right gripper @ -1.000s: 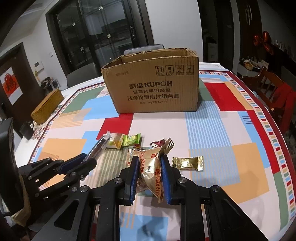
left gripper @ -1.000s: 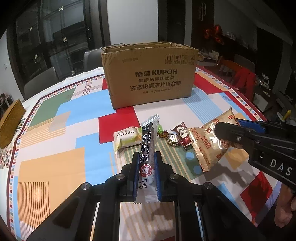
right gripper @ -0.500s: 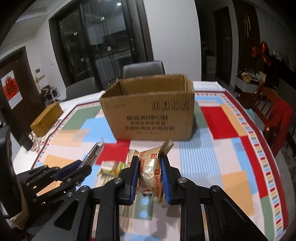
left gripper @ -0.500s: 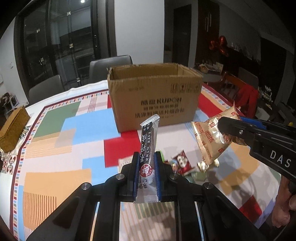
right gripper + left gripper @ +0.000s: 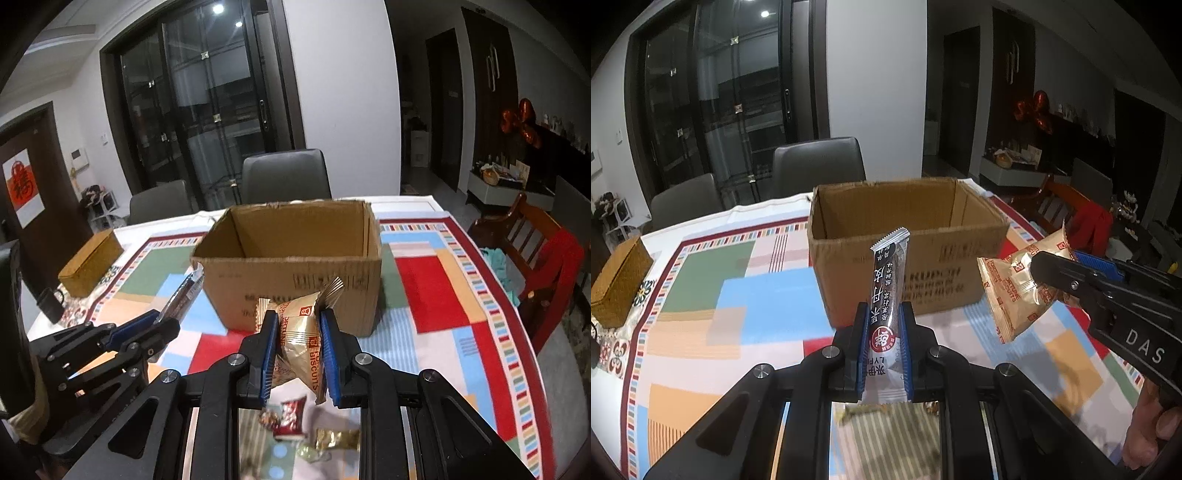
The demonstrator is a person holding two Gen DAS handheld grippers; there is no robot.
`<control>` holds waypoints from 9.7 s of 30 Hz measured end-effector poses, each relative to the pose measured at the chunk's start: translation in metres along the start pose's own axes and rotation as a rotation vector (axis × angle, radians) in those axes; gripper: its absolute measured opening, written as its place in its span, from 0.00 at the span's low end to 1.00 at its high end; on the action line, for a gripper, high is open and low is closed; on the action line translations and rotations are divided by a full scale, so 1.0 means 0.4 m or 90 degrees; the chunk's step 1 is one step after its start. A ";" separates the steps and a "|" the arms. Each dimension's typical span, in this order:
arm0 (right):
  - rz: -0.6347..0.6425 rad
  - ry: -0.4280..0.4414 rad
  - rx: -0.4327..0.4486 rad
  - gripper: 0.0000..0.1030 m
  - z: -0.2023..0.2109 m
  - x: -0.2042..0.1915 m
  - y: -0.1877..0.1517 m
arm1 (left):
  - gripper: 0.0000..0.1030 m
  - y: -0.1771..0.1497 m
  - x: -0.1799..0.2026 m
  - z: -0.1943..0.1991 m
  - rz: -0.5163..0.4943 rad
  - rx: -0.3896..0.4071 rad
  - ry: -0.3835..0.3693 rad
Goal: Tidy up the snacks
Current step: 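Lift both held snacks and carry them over the cardboard box, then open both tools to drop the bar and biscuit packet into the box, then move both open tools back down to the remaining snack pile, then grasp the white DENMAS packet with the left tool while the right tool grasps the clear green candy, then lift both held snacks and carry them over the cardboard box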
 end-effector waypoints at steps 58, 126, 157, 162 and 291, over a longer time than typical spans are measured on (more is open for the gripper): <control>0.017 -0.037 0.027 0.41 -0.243 0.067 0.257 | 0.41 0.227 -0.051 -0.242 0.049 0.013 0.020; 0.013 -0.077 0.024 0.51 0.040 0.051 0.036 | 0.60 0.031 -0.010 0.084 0.019 0.049 0.058; -0.019 -0.099 -0.037 0.51 0.034 0.016 -0.172 | 0.60 -0.142 -0.023 0.096 0.015 0.010 0.047; -0.045 -0.110 -0.049 0.51 0.017 0.012 -0.215 | 0.60 -0.172 -0.043 0.074 0.015 -0.005 0.049; 0.010 -0.063 -0.007 0.19 -0.072 -0.019 -0.062 | 0.37 -0.029 -0.064 0.025 0.038 0.045 0.114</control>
Point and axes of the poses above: each gripper's, at about its wrist camera, not at the fingertips, and z roughly against the way its jaws point, x to its right, y to its top, the point moved 4 cm from there along -z, roughly the way its jaws point, and after that the axes turned 2 degrees about y, right-handed, at the moved point
